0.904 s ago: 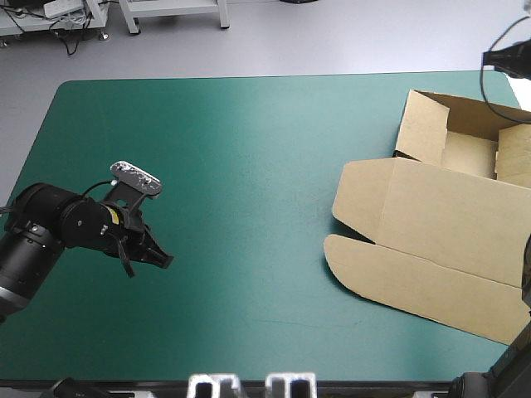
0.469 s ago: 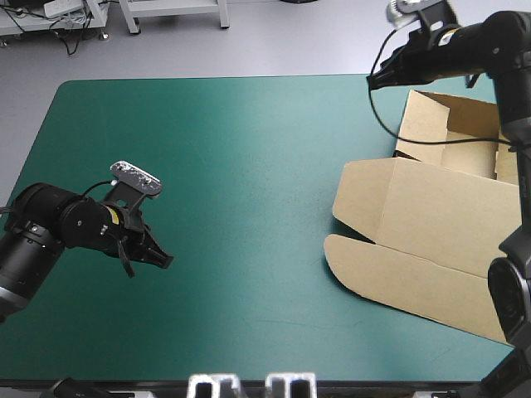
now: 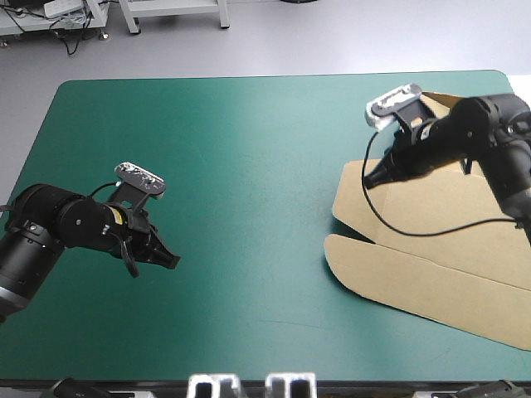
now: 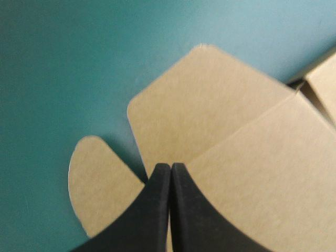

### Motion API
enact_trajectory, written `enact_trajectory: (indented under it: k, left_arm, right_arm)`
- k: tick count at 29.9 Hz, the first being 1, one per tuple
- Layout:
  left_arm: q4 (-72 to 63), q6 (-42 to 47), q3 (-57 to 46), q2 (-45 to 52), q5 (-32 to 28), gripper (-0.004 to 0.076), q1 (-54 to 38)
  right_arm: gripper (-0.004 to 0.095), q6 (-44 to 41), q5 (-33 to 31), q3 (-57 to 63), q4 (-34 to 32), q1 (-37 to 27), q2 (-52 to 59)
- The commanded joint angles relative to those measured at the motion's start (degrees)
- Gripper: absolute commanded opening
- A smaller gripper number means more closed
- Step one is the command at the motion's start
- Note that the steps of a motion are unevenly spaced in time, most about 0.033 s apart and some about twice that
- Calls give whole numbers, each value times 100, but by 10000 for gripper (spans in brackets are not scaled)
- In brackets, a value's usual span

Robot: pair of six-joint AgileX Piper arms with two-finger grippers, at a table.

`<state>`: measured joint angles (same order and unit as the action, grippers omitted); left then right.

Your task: Fold the box

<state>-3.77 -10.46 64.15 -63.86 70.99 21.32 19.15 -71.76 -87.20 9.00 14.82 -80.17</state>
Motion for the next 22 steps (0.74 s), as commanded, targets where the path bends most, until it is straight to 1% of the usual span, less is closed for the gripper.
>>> enact_trajectory:
  k: [1, 4, 8, 12, 18, 20, 22]
  left_arm:
    - [-252, 6, 121, 126, -161, -9, 10]
    - [-449, -3, 121, 126, -148, -9, 10]
    - [-573, -3, 107, 126, 46, -9, 10]
    - [-612, -3, -102, 126, 0, -9, 10]
    - [-971, -3, -583, 126, -10, -9, 10]
    - [-1109, -3, -707, 126, -10, -9, 10]
    - [-1157, -70, -797, 126, -32, -9, 10]
  right_arm:
    - [-17, -14, 18, 762, -105, -5, 713]
    - [-17, -23, 53, 1456, -236, -5, 1159]
    - [-17, -215, 287, 2259, -225, -5, 1783]
    - [-17, -278, 507, 2824, -276, -5, 2390]
    - [-17, -971, 241, 3163, -737, -5, 2833]
    - [-17, -1007, 63, 3234, -737, -5, 2862]
    - [-17, -1007, 21, 3318, -737, -5, 2866]
